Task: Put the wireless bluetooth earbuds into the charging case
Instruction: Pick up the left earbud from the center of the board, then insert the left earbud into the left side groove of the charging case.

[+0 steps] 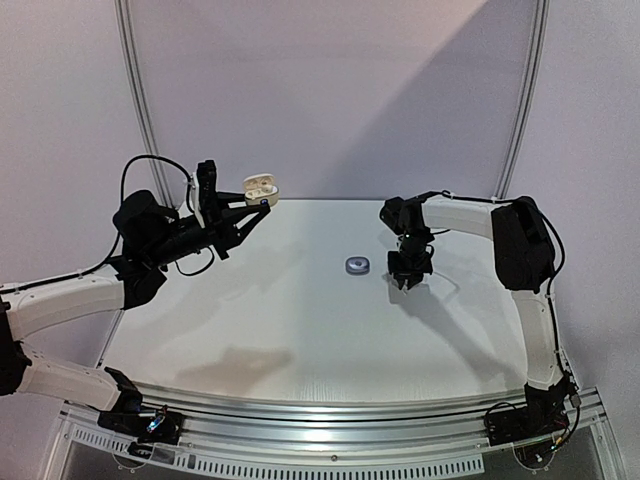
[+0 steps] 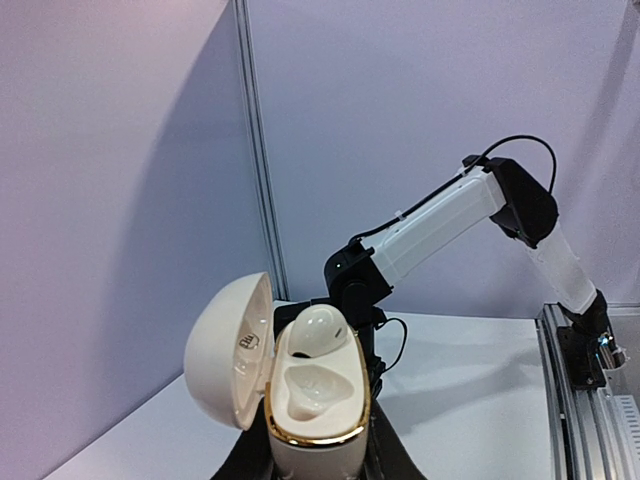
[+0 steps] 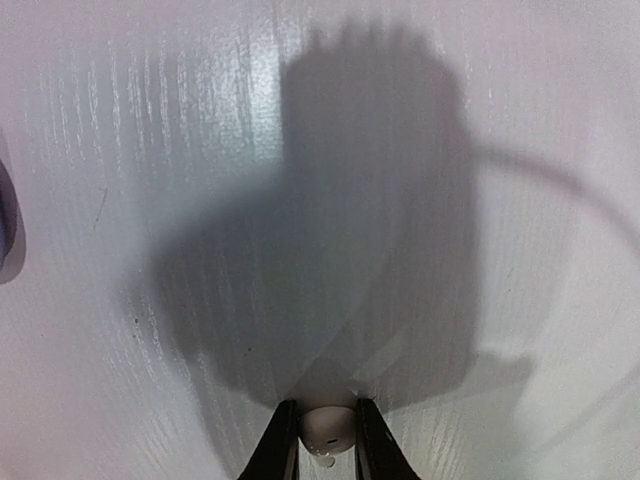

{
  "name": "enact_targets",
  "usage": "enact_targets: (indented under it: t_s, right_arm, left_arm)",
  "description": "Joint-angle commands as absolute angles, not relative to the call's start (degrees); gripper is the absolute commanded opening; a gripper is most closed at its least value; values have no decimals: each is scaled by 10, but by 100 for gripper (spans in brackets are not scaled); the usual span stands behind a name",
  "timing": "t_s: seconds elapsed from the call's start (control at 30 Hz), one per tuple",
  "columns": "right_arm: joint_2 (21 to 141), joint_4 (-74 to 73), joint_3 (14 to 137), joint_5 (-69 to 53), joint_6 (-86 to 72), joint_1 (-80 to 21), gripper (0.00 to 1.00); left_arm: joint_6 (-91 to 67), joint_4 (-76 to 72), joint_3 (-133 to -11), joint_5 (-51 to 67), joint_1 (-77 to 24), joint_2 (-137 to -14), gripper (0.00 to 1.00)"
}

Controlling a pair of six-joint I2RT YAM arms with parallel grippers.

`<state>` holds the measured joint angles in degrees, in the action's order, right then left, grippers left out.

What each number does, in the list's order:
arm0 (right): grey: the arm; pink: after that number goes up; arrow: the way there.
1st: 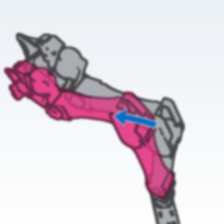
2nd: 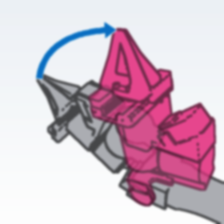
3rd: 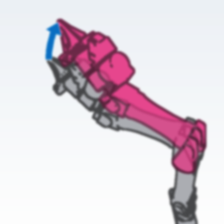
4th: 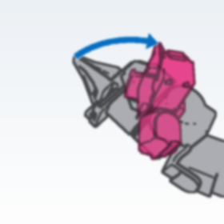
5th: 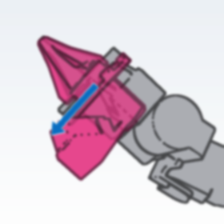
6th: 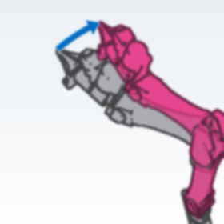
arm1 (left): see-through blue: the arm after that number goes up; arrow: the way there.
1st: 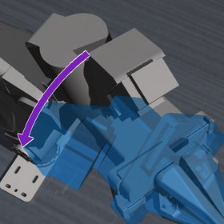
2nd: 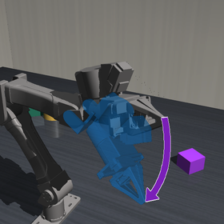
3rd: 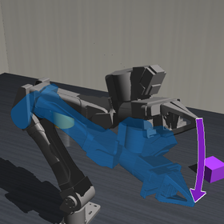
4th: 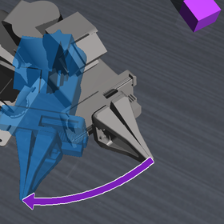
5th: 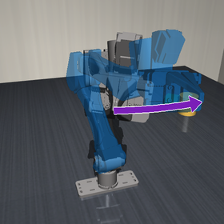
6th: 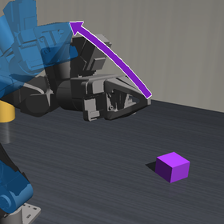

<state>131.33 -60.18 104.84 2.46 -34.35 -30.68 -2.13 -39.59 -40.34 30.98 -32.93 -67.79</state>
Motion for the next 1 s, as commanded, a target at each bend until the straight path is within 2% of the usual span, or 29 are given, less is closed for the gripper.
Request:
enact_targets:
  t_s: [0.0, 0.3, 0.6, 0.73, 0.97]
  right_arm:
    - [1327, -584, 1048, 25, -340, -305, 8]
    - [1185, -470, 1039, 20, -321, -324, 0]
    - [1000, -202, 1041, 48, -262, -435, 0]
    - [983, -88, 1050, 43, -246, -490, 0]
    - [1031, 46, 1102, 46, -132, -591, 0]
  left_arm:
    - [-16, -390, -403, 306, -327, -668, 0]
    - [-14, -391, -404, 297, -327, -670, 0]
    - [-5, -418, -404, 255, -328, -686, 0]
    - [-1, -437, -407, 242, -329, -692, 0]
    - [-1, -471, -413, 219, -335, -698, 0]
